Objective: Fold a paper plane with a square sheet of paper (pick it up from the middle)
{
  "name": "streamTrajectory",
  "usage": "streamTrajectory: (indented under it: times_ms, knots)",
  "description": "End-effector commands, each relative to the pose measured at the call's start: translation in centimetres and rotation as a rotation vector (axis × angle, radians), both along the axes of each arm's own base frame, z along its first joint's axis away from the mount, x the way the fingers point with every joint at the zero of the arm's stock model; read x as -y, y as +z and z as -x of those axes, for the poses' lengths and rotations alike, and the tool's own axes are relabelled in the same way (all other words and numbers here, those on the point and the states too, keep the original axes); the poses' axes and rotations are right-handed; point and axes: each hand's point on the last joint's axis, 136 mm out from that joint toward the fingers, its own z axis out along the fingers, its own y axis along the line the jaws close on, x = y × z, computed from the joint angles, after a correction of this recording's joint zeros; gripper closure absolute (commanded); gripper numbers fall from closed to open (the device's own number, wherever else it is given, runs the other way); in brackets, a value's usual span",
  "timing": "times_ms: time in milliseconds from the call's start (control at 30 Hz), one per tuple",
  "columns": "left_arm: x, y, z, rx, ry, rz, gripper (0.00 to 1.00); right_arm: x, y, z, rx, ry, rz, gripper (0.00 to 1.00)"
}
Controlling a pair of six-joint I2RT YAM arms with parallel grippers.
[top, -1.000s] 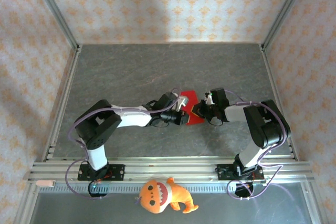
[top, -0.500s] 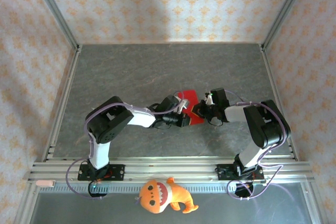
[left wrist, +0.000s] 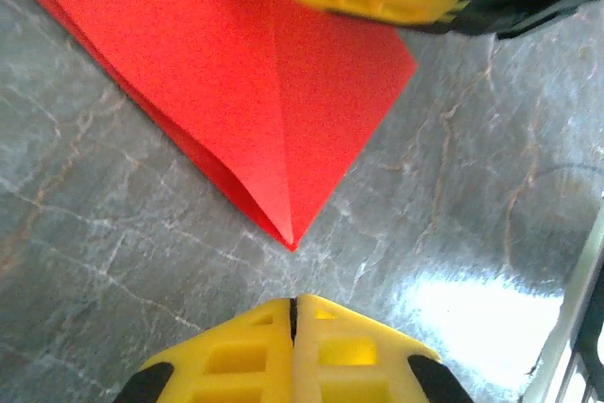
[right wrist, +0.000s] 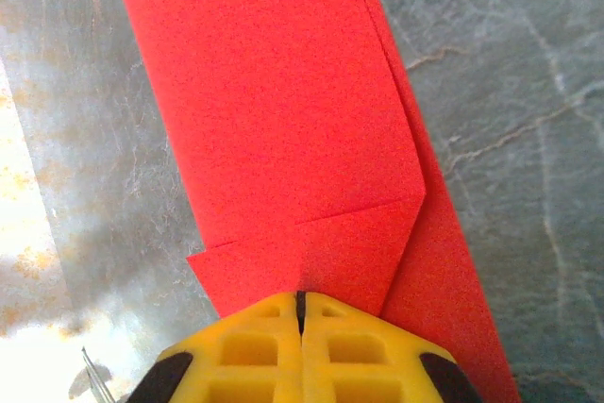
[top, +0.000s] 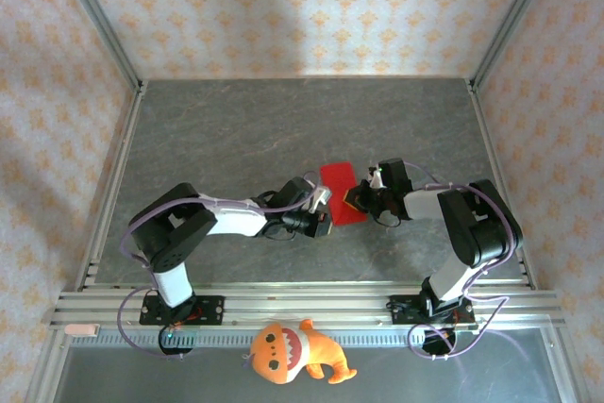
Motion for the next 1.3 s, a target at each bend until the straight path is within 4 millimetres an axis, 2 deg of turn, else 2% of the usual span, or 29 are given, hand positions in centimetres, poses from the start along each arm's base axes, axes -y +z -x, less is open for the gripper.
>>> streamTrajectory:
  times_ms: [0, 200, 400, 667, 800, 967, 1100, 1267]
  knots:
    - [1.1, 3.2, -2.7, 0.027, 0.093, 0.069, 0.97, 3.0, -5.0, 3.9, -0.197, -0.063, 0.159, 1.00]
    - [3.9, 2.9, -4.4, -0.064, 0.102, 0.099, 1.00, 2.5, -4.2, 3.6, -0.193, -0.075, 0.123, 1.00]
    - [4.2, 0.2, -4.5, -0.127, 0.112, 0.017, 1.00, 2.6, -3.9, 3.6, -0.192, -0.078, 0.123, 1.00]
    - [3.2, -2.7, -4.3, -0.156, 0.134, -0.087, 1.00, 2.3, -3.7, 3.7, -0.194, -0.068, 0.107, 1.00]
    - [2.2, -4.3, -3.2, -0.180, 0.129, -0.144, 1.00, 2.4, -3.6, 3.7, -0.191, -0.067, 0.109, 1.00]
    - [0.5, -5.4, -0.7, -0.203, 0.075, -0.166, 1.00, 2.2, -3.1, 3.4, -0.173, -0.053, 0.108, 1.00]
    - [-1.3, -6.7, 1.6, -0.227, 0.028, -0.203, 1.00, 1.7, -1.4, 2.5, -0.130, -0.047, 0.081, 1.00]
    - [-2.5, -7.6, 2.6, -0.233, 0.018, -0.227, 1.00, 1.1, 1.1, 1.5, -0.055, -0.051, 0.034, 1.00]
